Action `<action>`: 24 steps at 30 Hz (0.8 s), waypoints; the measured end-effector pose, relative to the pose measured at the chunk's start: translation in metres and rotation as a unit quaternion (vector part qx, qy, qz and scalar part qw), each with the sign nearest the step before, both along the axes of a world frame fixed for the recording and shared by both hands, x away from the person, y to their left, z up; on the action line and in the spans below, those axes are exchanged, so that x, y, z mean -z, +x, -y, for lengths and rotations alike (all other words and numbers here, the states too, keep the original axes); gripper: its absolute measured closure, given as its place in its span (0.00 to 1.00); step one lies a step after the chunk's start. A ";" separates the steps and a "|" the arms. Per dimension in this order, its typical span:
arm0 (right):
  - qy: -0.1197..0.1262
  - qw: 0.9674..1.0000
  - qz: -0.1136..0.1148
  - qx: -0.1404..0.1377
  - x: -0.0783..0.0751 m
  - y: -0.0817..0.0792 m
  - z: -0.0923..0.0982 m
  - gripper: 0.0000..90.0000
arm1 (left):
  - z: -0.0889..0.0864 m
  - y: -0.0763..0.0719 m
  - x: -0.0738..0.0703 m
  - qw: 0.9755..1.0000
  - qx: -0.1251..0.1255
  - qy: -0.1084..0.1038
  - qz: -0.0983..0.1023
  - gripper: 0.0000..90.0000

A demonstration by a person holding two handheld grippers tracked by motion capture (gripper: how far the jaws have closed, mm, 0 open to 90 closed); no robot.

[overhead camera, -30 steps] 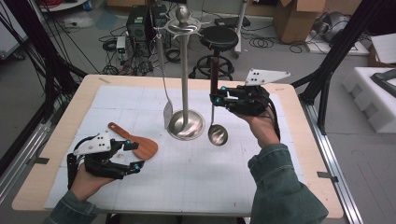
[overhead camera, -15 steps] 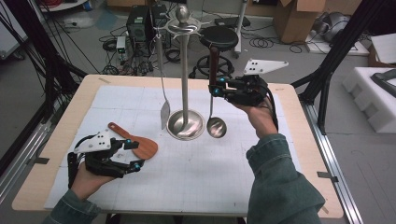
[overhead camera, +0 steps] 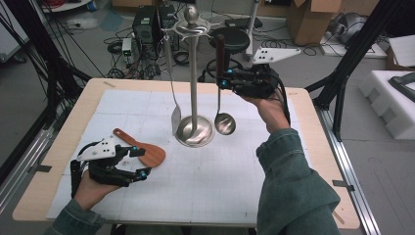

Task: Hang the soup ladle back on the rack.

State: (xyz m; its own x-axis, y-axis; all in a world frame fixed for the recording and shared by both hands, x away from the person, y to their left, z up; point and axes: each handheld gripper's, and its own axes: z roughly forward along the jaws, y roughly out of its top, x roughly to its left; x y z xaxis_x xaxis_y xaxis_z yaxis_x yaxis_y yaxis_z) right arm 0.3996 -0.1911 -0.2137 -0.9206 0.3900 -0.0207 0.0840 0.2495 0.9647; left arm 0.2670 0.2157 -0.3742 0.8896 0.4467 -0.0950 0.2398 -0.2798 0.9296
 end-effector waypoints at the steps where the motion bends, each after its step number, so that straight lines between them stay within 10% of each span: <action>1: -0.001 1.000 -0.001 -0.001 -0.002 0.001 -0.001 0.83 | 0.000 0.000 0.000 1.000 0.000 0.000 -0.001 0.35; 24: -0.018 1.000 -0.018 -0.005 -0.009 0.018 -0.017 0.83 | -0.003 0.001 0.000 1.000 0.000 -0.003 -0.002 0.35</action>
